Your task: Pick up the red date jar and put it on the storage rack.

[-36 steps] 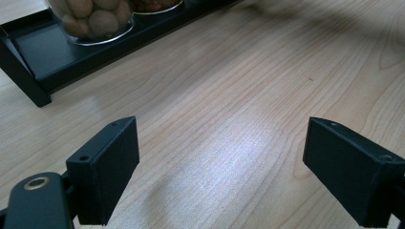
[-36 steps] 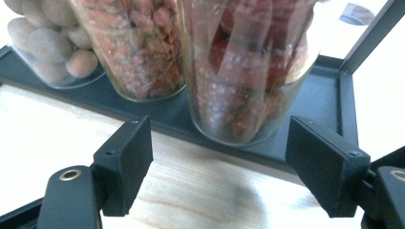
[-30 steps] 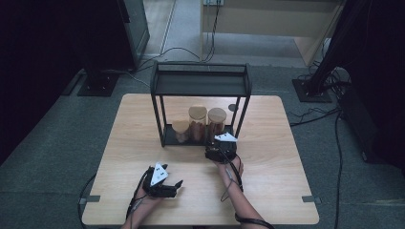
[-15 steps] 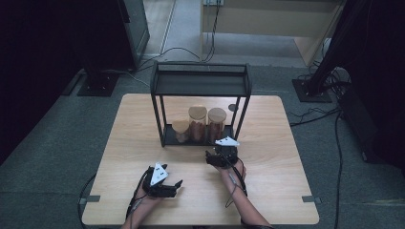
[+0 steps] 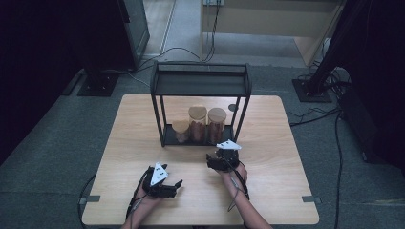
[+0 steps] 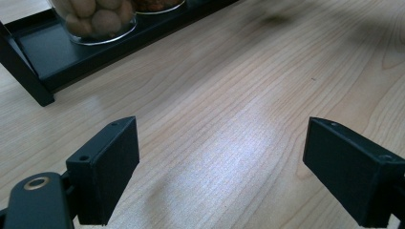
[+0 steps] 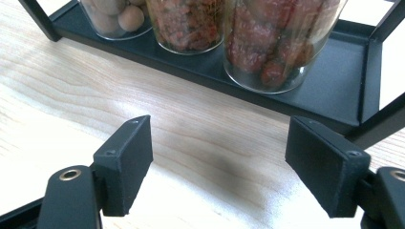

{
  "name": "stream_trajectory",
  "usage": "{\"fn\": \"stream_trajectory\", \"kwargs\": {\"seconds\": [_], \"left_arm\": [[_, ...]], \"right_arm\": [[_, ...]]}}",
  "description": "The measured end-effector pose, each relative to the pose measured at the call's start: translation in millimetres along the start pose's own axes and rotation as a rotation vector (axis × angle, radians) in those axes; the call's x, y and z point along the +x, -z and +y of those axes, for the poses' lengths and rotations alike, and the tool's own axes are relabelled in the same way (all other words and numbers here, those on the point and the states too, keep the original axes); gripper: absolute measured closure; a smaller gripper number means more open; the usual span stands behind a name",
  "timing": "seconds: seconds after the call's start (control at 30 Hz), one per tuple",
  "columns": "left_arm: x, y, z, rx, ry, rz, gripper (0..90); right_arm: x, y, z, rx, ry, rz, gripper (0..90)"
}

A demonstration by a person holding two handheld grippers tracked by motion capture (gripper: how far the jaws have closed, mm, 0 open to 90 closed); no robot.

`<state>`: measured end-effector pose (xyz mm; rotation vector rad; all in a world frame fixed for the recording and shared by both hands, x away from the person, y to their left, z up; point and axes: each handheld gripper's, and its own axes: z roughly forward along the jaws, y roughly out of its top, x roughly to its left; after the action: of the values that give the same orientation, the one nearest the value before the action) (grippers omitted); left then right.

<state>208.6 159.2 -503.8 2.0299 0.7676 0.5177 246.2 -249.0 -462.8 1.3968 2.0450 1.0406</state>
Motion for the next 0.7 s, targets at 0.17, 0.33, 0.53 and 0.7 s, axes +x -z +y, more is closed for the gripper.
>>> {"fn": "stream_trajectory", "kwargs": {"seconds": [0.17, 0.33, 0.53, 0.7], "left_arm": [[0.3, 0.0, 0.0, 0.000, 0.003, -0.001, 11.9], [-0.4, -0.4, -0.1, -0.001, 0.000, 0.000, 11.9], [-0.8, -0.4, -0.1, -0.001, -0.001, 0.002, 11.9], [-1.0, -0.5, -0.2, -0.001, 0.000, 0.003, 11.9]], "right_arm": [[-1.2, 2.6, -2.7, 0.003, 0.000, 0.007, 24.0], [-1.7, 6.7, -5.2, 0.003, 0.007, 0.022, 24.0], [0.0, 11.3, -8.3, 0.007, 0.025, 0.042, 24.0], [-2.6, 14.8, -13.1, 0.001, 0.030, 0.056, 24.0]]}}
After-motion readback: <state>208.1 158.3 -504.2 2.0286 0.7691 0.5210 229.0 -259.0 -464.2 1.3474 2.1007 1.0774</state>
